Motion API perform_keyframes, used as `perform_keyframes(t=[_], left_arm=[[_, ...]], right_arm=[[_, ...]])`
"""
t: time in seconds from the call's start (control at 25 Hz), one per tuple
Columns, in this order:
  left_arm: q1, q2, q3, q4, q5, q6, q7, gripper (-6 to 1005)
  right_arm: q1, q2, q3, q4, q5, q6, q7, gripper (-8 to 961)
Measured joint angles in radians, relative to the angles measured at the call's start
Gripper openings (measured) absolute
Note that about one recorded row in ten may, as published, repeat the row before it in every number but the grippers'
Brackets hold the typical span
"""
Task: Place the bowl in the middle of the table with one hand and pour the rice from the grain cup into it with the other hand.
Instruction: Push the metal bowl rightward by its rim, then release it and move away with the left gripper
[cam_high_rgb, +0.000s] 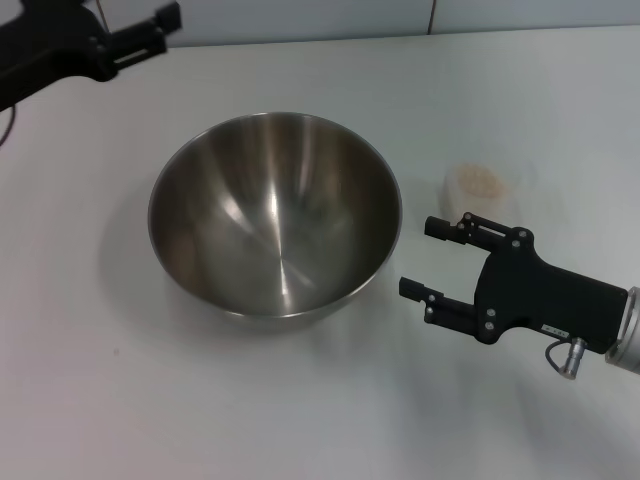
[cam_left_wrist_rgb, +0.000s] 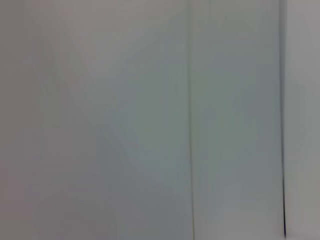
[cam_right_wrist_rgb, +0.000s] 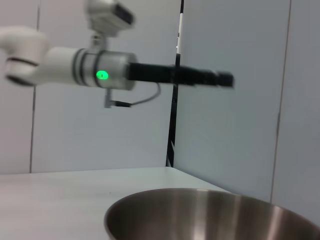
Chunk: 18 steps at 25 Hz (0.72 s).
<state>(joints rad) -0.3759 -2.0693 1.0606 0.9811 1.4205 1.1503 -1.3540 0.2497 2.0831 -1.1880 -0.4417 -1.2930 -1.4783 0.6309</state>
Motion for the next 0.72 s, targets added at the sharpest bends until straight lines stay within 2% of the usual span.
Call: perform_keyframes(t=[0.08,0.16,0.2,0.4,0.44,0.56,0.68,0.72], left_arm=[[0.043,0.001,0.000,-0.050,-0.154,0.084,0.176,848],[0.043,0.001,0.000,-0.050,-0.154,0.084,0.176,846],[0.068,0.007,-0.008,-0.102,-0.200,0.145,0.239,846],[0.085,0.009,-0.011,-0.119,-0.199,0.157,0.257,844],[0.132,0.009,-0.012,-0.134,-0.196,0.165,0.332,844],[0.165,0.010,-0.011,-0.135,-0.194,0.185,0.366,844],[0.201,0.034,-0.011,-0.135,-0.142,0.285,0.333,844],[0.201,0.034,-0.011,-0.135,-0.142,0.285,0.333,844]], right_arm=[[0.001,0.000,0.007,0.000,0.000,0.002,0.000,703],[0.003,0.001,0.019,0.000,0.001,0.005,0.000,703],[0.003,0.002,0.027,0.001,0.001,0.006,0.000,703],[0.027,0.005,0.095,0.052,0.004,0.008,-0.013,703],[0.027,0.005,0.095,0.052,0.004,0.008,-0.013,703],[0.035,0.004,0.111,0.064,0.004,0.009,-0.014,703],[0.036,0.003,0.135,0.069,0.005,0.011,-0.015,703],[0.036,0.003,0.145,0.073,0.005,0.011,-0.017,703]])
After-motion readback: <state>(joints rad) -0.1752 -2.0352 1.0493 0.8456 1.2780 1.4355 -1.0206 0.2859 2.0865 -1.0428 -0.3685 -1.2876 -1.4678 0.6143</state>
